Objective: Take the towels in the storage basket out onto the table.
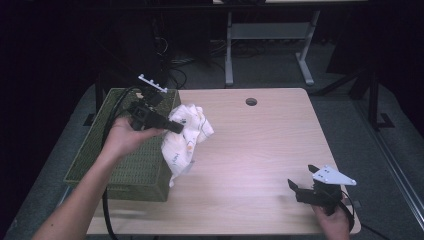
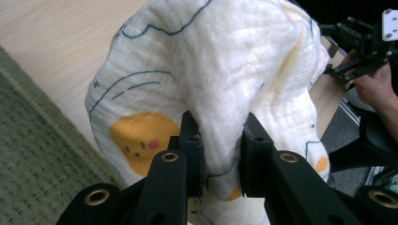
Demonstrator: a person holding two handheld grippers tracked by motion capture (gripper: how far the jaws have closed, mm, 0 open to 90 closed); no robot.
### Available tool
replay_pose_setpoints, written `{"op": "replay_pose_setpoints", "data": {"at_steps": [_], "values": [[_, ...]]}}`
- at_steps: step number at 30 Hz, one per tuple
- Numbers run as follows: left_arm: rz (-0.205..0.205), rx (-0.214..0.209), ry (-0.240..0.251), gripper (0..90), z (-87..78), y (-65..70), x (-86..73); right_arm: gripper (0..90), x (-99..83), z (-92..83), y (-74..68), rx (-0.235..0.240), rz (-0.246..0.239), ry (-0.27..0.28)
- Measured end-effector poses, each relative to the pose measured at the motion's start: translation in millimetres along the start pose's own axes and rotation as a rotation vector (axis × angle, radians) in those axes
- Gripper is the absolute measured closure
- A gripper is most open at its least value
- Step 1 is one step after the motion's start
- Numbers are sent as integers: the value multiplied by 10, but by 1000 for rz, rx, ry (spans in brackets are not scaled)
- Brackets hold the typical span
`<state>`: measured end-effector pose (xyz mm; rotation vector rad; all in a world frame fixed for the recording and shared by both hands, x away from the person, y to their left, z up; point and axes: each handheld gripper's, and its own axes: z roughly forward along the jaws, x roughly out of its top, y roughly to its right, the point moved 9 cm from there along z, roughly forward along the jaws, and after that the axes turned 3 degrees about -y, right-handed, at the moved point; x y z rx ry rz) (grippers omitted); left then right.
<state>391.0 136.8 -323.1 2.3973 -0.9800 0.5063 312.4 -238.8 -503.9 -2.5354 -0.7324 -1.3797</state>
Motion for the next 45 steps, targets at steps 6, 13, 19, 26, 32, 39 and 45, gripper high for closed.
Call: {"op": "replay_pose_setpoints", "data": {"at_steps": [6,13,19,26,32,39,45], "values": [[8,-21,-3,743,132,84,78,134,-1,-12,3,0,5,0],[26,-24,-22,743,281,130,141,134,3,-18,3,2,6,4],[27,-19,-34,742,402,136,188,134,7,-28,7,2,4,7],[29,-26,-37,741,571,163,248,134,9,-30,12,2,5,9],[35,-41,-46,740,704,201,301,134,11,-34,13,4,8,11],[40,-38,-54,740,858,220,354,134,21,-37,13,5,5,16],[28,-47,-68,740,984,191,369,134,22,-38,20,5,8,16]]}}
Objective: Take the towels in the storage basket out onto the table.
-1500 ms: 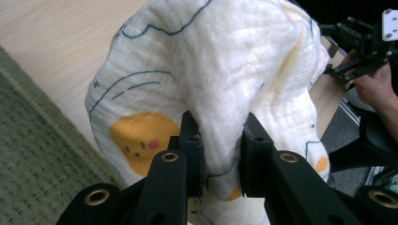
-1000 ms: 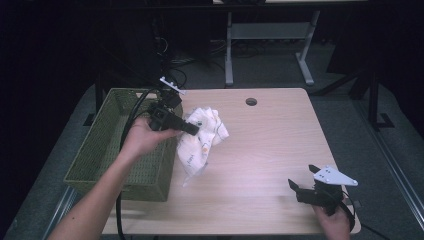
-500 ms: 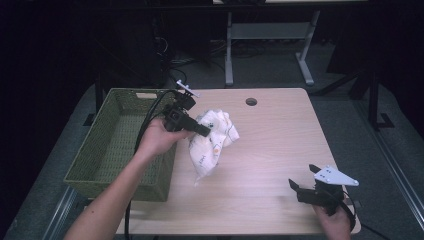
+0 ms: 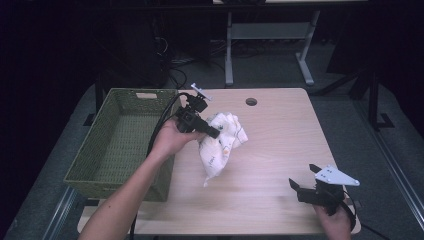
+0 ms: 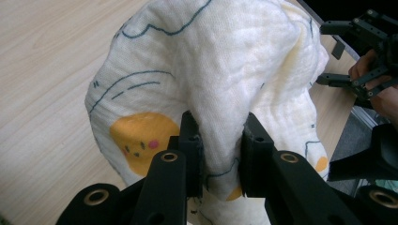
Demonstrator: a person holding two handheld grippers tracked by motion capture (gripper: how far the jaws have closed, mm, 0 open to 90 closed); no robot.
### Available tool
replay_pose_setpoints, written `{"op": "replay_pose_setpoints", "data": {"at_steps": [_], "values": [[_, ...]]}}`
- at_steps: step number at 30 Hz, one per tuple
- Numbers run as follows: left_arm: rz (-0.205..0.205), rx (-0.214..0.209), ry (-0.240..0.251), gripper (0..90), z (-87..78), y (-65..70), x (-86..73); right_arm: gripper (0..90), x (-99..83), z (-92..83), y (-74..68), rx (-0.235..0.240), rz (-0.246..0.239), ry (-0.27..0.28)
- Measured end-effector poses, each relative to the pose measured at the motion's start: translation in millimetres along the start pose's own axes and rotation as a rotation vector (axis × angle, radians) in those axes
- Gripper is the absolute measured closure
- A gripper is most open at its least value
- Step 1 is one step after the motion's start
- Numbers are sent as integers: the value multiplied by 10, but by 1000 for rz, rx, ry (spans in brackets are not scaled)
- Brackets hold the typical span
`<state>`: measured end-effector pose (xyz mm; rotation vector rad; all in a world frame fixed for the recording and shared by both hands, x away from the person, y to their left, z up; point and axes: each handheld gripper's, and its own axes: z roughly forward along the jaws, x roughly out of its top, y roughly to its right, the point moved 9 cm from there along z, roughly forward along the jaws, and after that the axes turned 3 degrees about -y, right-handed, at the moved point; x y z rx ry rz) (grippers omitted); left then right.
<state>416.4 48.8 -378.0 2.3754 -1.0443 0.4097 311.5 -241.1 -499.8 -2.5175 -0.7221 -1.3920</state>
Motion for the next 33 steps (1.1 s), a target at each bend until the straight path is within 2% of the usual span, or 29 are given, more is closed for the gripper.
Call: {"op": "replay_pose_setpoints", "data": {"at_steps": [11,15,20,24,28,33], "values": [[-14,3,-11,740,175,-45,53,134,3,4,-2,2,-1,1],[-16,-2,-11,740,257,-44,62,134,3,3,-3,2,0,1],[-19,4,-35,737,388,-58,65,134,5,8,-7,3,-2,2],[-26,1,-29,737,472,-75,92,134,9,15,-12,5,-1,2],[-31,24,-43,736,572,-104,90,134,8,23,-12,6,2,0],[-51,28,-51,733,686,-128,88,134,5,33,-7,5,-7,-4]]}}
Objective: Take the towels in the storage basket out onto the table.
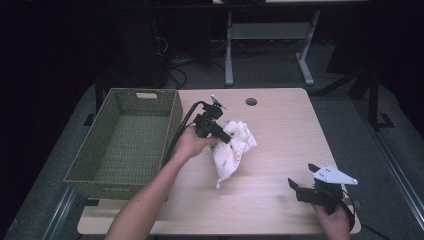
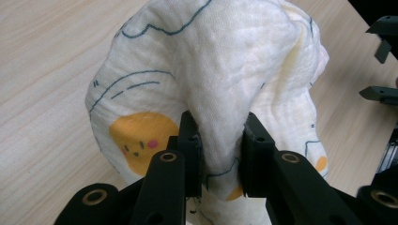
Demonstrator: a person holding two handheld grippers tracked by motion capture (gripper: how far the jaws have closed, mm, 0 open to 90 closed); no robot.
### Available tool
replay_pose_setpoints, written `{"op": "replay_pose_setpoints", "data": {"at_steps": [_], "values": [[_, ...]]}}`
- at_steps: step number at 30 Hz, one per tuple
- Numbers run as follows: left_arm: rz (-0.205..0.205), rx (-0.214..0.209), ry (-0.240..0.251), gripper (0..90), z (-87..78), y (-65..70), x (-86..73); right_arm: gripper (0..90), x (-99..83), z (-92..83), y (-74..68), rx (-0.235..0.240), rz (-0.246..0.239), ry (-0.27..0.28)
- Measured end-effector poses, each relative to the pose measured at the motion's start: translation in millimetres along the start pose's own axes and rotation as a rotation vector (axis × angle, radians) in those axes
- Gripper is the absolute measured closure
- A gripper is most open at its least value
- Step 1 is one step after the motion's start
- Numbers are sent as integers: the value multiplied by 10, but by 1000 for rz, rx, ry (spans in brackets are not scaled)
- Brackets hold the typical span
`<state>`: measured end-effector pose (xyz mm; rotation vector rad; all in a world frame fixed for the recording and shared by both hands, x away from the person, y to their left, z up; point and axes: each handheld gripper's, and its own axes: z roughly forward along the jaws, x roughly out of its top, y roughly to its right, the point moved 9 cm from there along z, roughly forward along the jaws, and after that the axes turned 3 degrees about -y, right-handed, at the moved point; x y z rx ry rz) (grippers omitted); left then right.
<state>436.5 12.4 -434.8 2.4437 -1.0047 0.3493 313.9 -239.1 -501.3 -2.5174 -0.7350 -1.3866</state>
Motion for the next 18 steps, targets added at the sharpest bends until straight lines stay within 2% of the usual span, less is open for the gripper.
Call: {"op": "replay_pose_setpoints", "data": {"at_steps": [1,4,8,18], "values": [[6,5,-15,733,45,-18,-8,134,1,2,-4,1,3,0],[6,8,-16,732,66,-25,-10,134,0,4,-3,1,2,-1],[-14,12,-18,730,173,-48,-14,134,1,3,-3,1,2,0],[-19,33,-19,728,292,-41,8,134,0,8,-5,2,2,-2]]}}
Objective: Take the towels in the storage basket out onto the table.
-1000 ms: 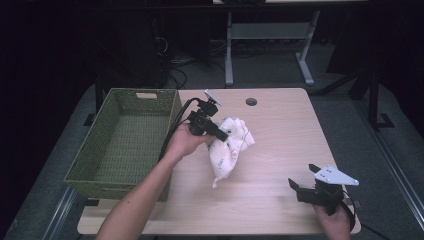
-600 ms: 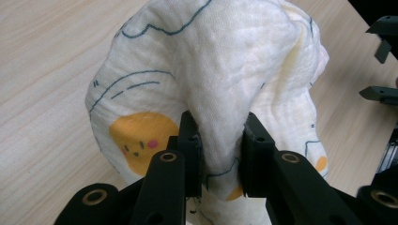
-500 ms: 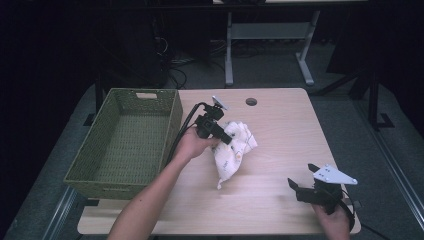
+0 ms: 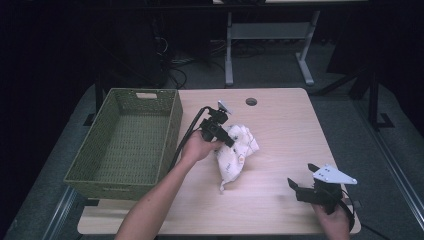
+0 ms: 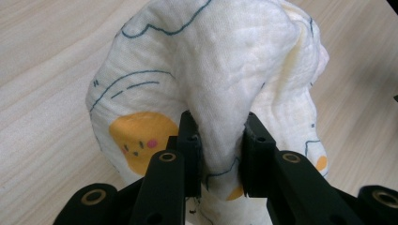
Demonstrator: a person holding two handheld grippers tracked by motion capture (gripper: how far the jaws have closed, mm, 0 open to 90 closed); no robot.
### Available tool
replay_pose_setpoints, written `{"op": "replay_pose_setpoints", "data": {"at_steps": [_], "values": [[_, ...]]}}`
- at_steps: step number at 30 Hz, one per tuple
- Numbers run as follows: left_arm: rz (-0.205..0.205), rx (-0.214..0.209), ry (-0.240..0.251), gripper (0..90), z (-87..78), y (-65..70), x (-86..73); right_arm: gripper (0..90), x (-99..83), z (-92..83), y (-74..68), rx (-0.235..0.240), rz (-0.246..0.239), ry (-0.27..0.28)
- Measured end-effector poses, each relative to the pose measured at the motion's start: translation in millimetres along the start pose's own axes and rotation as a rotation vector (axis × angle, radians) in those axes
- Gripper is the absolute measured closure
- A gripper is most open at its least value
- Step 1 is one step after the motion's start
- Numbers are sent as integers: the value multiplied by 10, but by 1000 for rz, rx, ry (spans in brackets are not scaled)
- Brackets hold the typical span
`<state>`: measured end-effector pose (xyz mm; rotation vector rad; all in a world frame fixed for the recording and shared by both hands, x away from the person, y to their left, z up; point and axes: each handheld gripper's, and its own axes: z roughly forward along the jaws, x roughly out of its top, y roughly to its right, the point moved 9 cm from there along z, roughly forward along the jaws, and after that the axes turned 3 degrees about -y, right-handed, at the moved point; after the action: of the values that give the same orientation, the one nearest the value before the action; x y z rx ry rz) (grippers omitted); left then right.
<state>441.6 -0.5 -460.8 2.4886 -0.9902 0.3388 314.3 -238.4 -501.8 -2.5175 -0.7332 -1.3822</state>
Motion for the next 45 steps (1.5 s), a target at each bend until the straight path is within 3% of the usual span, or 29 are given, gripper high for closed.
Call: {"op": "replay_pose_setpoints", "data": {"at_steps": [35,45], "values": [[-1,73,-27,706,373,-89,-74,134,-5,7,-7,1,0,-4],[10,105,-40,647,426,-88,-94,134,-5,20,-6,2,-11,-6]]}}
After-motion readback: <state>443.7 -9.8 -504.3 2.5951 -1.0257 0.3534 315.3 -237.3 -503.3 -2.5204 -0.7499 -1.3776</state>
